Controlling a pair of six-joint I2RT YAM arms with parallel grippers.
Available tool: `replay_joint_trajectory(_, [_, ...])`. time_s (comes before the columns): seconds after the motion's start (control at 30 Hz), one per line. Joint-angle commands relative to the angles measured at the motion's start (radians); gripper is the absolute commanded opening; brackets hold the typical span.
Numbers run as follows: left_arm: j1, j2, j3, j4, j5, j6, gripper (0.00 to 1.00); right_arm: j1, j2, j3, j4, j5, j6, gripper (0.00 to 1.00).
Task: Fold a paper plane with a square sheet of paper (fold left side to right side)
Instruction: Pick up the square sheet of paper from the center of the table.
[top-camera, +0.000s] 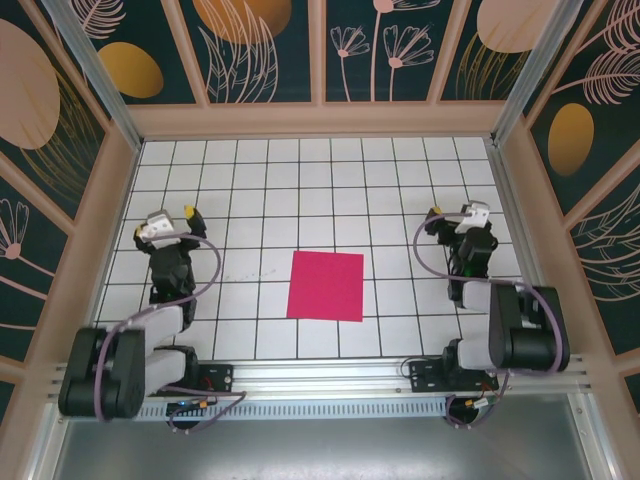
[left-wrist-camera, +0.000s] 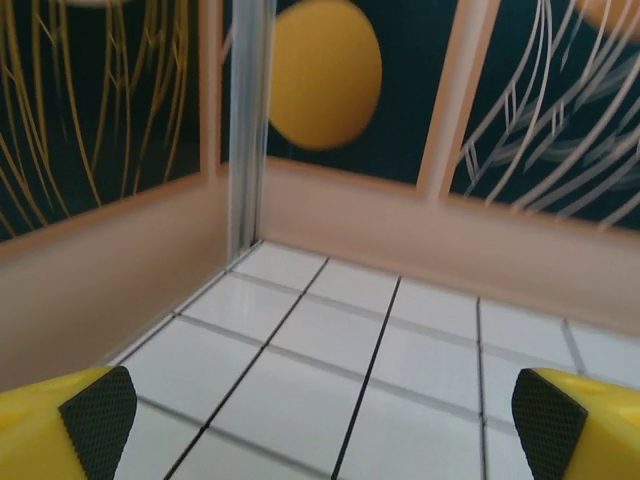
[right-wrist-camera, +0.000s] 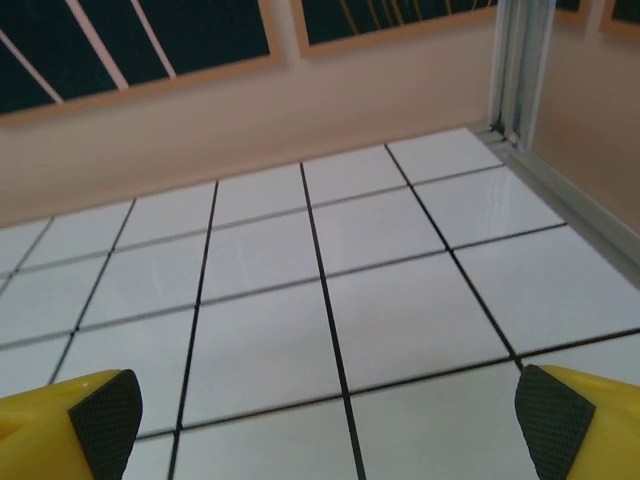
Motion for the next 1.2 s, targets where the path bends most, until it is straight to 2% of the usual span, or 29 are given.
replay_joint_trajectory(0.0, [0.001,-0.094,0.116,-0.358,0.055,-0.181,0.98,0.039,-0.113,0.105,-0.302,0.055,0.099,0.99])
replay_joint_trajectory(0.13, [-0.006,-0.064,0.246,-0.583,0.382,-0.369,0.98,0.185,-0.158,0.213,-0.551,0.111,0.191,0.99])
replay_joint_trajectory(0.2, [-0.038,-0.018,0.294,-0.672,0.498,-0.419,0.99,0.274,-0.14,0.26,-0.626,0.124,0.235,0.99])
replay_joint_trajectory(0.33, [-0.186,0.092,0.39,-0.856,0.627,-0.407,0.99,0.44,-0.039,0.365,-0.757,0.174,0.345,0.99])
replay_joint_trajectory(0.47, [-0.307,0.124,0.369,-0.859,0.743,-0.485,0.98,0.557,0.08,0.448,-0.87,0.184,0.418,0.99])
replay_joint_trajectory(0.6, [-0.43,0.125,0.339,-0.875,0.777,-0.551,0.98,0.655,0.194,0.511,-0.959,0.217,0.447,0.99])
replay_joint_trajectory(0.83, [-0.615,0.2,0.35,-0.925,0.809,-0.601,0.98,0.726,0.267,0.539,-1.033,0.199,0.482,0.99])
replay_joint_trajectory(1.17, [-0.719,0.336,0.37,-0.915,0.81,-0.635,0.99,0.783,0.311,0.543,-1.064,0.177,0.498,0.99])
